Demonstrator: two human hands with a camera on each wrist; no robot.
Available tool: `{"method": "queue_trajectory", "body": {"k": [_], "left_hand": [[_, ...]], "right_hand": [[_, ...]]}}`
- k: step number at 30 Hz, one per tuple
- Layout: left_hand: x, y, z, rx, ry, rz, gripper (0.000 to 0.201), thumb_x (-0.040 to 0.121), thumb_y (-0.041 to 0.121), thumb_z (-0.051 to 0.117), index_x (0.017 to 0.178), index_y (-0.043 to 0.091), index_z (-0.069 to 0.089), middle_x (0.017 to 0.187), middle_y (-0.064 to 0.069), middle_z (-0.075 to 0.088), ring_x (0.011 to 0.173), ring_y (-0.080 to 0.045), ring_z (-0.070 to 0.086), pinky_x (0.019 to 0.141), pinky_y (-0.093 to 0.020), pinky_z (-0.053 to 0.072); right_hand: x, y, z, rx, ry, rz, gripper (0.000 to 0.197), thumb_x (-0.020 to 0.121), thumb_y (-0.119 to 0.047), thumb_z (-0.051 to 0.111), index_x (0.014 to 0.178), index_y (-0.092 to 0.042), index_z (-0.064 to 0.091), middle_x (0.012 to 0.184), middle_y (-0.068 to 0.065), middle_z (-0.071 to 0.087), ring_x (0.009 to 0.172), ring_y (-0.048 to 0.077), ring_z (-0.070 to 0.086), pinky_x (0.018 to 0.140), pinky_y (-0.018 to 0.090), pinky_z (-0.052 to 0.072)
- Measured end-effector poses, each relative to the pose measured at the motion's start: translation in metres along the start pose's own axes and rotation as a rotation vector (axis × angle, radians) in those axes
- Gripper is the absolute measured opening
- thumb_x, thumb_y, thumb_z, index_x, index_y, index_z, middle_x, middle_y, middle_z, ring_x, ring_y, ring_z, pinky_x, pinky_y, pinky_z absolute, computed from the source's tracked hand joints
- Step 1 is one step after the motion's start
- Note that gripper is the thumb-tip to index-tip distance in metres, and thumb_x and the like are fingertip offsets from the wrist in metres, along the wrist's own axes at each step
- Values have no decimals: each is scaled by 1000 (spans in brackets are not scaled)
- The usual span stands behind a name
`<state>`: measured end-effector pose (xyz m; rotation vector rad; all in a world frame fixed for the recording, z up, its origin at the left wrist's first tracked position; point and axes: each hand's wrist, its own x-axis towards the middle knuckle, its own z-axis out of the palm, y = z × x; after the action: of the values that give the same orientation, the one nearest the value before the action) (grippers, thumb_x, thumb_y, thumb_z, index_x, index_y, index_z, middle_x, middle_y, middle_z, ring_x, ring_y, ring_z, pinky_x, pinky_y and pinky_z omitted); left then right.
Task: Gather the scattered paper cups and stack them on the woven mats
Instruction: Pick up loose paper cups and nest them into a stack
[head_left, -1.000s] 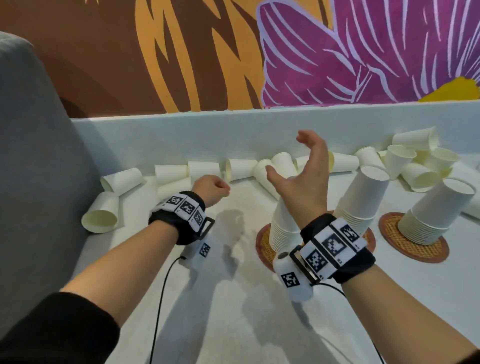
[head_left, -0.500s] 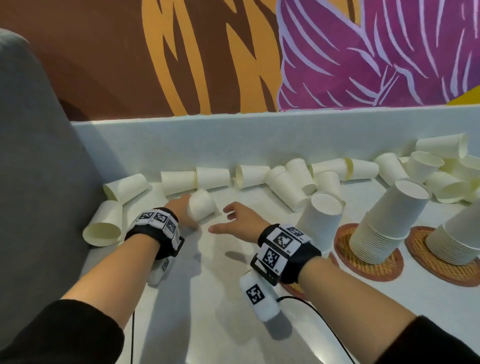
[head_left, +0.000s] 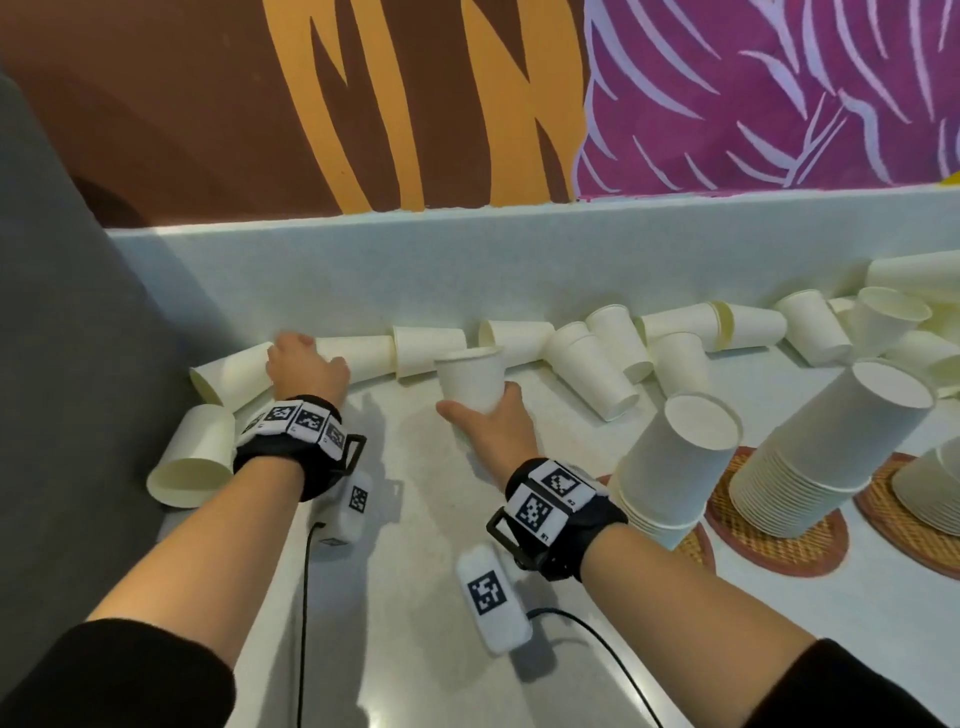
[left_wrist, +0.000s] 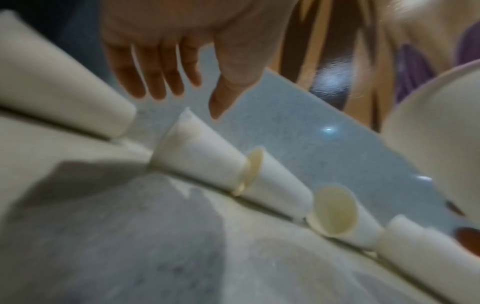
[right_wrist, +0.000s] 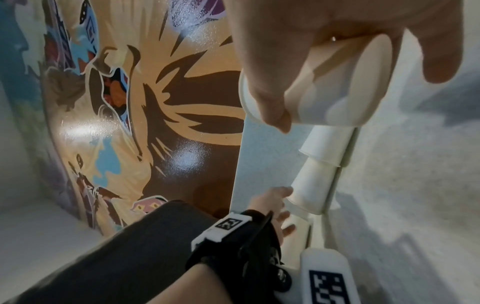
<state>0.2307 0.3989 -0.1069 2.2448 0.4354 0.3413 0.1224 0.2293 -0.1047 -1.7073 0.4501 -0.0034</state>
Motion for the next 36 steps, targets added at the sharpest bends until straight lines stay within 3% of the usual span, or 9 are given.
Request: {"method": "queue_trajectory", "body": {"k": [4,8,13,17,21,25,28,31,36], "left_hand": [[3,-24,15,69,-209,-24,40,88,19,59,122,-1,55,119,-23,61,108,-38,56,83,-35,41],[-2,-16,5,-52,-34,10,41,96,16,43,133,-2,44,127,-29,53,118,-44,48,98,-41,36],[-42,27,-33,-292,75,292,29,100,17,36,101,-6,54,90,-15,49,85,-22,44,66,-24,26],[-91,58,-44,-283,-207,433,25,101,19,38,106,4,58,97,-8,54,89,-17,47,64,-23,33],[-130,82,-48,-316,-509,316,38,100,42,34,116,17,57,113,2,56,104,-15,50,87,-26,37],[-142,118,-59,-448,-518,254,38,98,40,40,114,11,58,119,-10,60,110,-28,57,95,-44,46],[-166,150,-58,-530,-556,219,32,98,30,41,118,10,56,111,-6,61,98,-22,59,75,-31,51],[-199,178,-49,-503,-633,285,28,98,26,39,111,12,61,108,-11,65,96,-26,63,80,-42,55],[-232,195,-17,-408,-647,330,30,97,23,37,103,8,63,99,-11,67,86,-26,64,72,-36,55]], "right_hand": [[-3,4,-4,-185,-73,-58,65,72,-27,76,126,-13,42,118,7,54,106,24,56,77,33,51],[-1,4,-11,-261,-72,-99,68,71,-24,76,130,-14,42,123,9,53,109,25,54,69,25,42],[-7,1,-18,-274,-61,-156,66,71,-22,77,129,-15,46,121,8,56,93,18,51,51,14,33],[-24,-8,-17,-284,-55,-261,67,68,-27,80,127,-15,51,120,7,60,105,23,58,75,25,45],[-49,-22,-32,-137,60,-381,77,63,-29,84,130,-22,47,120,0,51,105,13,51,88,25,43],[-79,-46,-67,185,195,-585,66,63,-21,85,116,-20,46,114,-3,51,100,9,50,84,16,43],[-99,-71,-99,311,290,-793,56,68,-18,81,110,-21,45,108,-3,56,99,8,54,88,14,43],[-108,-93,-132,311,398,-929,42,71,-18,79,102,-18,51,102,1,59,94,11,56,86,13,45],[-98,-93,-174,119,479,-1027,19,76,-16,73,83,-19,56,87,-4,57,85,12,58,81,15,46]]}}
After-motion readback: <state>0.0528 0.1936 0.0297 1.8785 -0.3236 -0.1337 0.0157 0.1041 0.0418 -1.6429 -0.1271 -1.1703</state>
